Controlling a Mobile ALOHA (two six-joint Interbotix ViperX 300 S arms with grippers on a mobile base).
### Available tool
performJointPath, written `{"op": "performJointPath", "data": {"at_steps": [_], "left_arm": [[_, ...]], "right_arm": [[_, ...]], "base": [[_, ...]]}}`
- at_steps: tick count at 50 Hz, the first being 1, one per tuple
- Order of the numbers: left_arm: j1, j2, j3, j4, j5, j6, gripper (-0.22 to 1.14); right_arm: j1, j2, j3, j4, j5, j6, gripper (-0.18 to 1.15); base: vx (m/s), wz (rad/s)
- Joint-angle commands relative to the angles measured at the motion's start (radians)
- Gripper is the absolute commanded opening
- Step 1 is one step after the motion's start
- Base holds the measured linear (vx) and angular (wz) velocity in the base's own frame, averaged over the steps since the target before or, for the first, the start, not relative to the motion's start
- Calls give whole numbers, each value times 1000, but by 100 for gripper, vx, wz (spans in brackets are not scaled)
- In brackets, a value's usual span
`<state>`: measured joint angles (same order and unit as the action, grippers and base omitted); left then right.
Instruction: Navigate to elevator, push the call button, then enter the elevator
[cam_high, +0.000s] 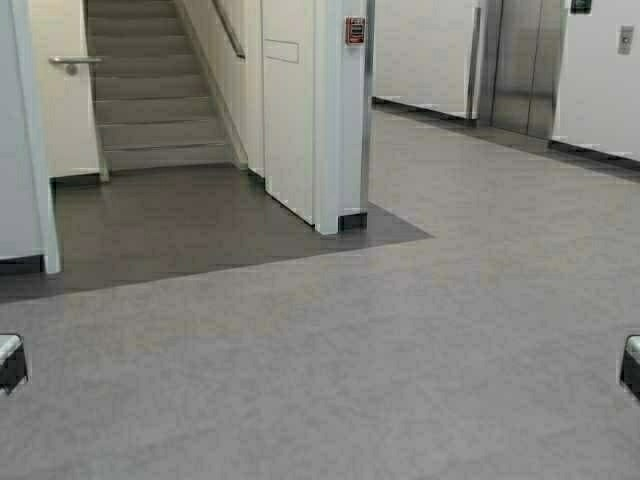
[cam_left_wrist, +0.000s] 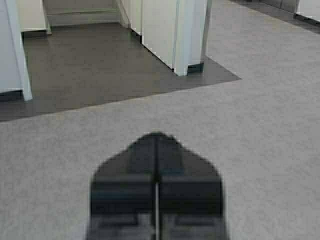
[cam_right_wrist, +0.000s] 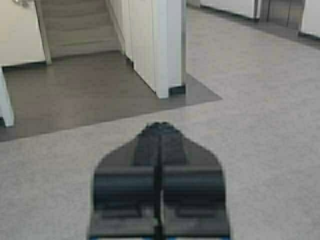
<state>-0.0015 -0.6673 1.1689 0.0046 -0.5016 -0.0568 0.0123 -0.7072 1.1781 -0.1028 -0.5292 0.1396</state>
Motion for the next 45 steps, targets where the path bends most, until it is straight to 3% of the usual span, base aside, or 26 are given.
{"op": "performJointPath", "data": {"at_steps": [1,45], "left_arm": [[-2,-11,-20,3,-9,-2,3],[-2,-14,-25,5,-12,-49,3]], "right_arm": [[-2,0,-21,0,-6,3,5],[-2,2,-26,0,-2,11,5]], "base": [[77,-7],[78,-6]]}}
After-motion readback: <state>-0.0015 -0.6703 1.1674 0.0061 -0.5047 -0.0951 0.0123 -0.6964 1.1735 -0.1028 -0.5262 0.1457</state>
